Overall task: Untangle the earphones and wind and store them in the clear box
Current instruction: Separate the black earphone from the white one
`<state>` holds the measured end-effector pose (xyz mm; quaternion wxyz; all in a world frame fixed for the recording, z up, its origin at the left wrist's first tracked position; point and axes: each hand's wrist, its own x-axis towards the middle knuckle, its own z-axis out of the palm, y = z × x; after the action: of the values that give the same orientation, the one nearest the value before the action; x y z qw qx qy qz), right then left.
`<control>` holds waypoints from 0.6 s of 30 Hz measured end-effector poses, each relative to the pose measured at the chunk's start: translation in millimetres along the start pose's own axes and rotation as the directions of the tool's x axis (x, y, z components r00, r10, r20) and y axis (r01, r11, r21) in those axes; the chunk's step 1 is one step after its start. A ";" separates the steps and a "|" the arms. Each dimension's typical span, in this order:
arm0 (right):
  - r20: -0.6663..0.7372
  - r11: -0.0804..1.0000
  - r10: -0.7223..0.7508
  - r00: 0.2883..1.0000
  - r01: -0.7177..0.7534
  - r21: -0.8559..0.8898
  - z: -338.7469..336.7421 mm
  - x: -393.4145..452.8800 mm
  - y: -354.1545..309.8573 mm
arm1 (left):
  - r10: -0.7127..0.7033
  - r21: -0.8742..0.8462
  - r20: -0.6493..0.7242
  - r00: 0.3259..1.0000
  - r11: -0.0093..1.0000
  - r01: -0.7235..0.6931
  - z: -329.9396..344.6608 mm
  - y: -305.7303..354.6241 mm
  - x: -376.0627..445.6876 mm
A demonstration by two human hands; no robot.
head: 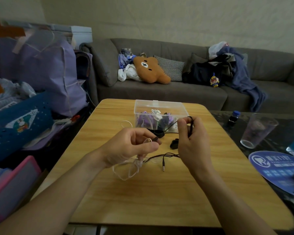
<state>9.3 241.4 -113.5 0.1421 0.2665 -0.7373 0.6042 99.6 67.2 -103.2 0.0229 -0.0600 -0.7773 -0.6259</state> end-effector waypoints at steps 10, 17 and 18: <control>-0.103 0.998 -0.008 0.995 0.014 0.055 -4.2 2.3 -0.6 | 0.005 0.083 -0.202 0.979 0.996 0.012 -3.6 -1.4 1.3; -0.043 0.994 -0.012 0.999 0.017 0.110 -4.2 -0.4 -3.2 | -0.010 0.136 -0.147 0.989 0.990 0.030 -6.6 -3.9 1.9; -0.018 0.991 -0.026 1.000 0.028 0.132 -4.7 -1.4 -4.8 | -0.020 0.139 -0.145 0.989 0.989 0.041 -7.2 -5.5 2.2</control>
<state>12.7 245.6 -109.2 0.1382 0.2805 -0.6910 0.6518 96.4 59.2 -106.7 0.0730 -0.0014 -0.8169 -0.5721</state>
